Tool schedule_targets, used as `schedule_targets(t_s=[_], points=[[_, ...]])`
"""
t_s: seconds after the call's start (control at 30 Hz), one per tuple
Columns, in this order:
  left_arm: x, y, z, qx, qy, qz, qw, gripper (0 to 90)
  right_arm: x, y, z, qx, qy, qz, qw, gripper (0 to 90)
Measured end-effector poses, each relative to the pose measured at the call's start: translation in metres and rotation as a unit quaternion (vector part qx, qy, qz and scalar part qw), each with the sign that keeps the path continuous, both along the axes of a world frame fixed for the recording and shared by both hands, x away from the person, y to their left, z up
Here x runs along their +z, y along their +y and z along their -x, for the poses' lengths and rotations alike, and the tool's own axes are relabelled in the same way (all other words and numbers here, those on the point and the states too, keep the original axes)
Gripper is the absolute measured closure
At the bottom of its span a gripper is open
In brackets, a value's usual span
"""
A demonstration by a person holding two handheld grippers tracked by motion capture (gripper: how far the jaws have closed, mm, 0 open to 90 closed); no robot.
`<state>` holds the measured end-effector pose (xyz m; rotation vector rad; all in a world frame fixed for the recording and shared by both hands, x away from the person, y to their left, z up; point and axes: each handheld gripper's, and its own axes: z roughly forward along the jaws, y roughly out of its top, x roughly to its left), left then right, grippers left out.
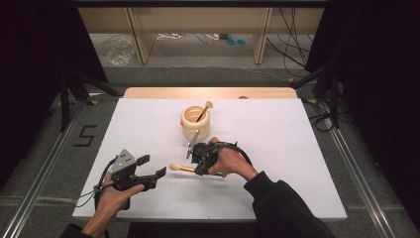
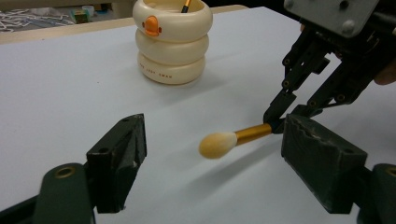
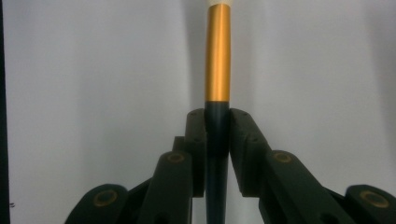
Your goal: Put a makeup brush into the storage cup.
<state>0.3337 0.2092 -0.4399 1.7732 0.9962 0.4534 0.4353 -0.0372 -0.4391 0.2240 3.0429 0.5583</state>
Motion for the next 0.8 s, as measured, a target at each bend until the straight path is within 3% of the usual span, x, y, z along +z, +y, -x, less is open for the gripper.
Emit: schedule_targets(t_s=[0.2,0.37,0.4,0.8], points=[[-0.001,0.000,0.000,0.005,0.006,0.009,0.9999,22.4,0.009,-0.009,-0.005,-0.025,-0.002,-0.029,0.9992,78.7],[-0.001,-0.001,0.000,0.008,0.010,0.010,0.9999,22.4,0.015,-0.016,-0.010,-0.021,-0.029,-0.070,0.9969,78.7],[-0.001,0.000,0.000,0.007,0.011,0.010,0.9999,22.5,0.017,-0.016,-0.009,-0.029,-0.023,-0.080,0.9961,78.6],[-0.001,-0.003,-0.001,-0.001,0.015,0.018,0.9997,23.1,0.036,-0.032,-0.004,-0.032,-0.053,-0.173,0.9830,78.7]])
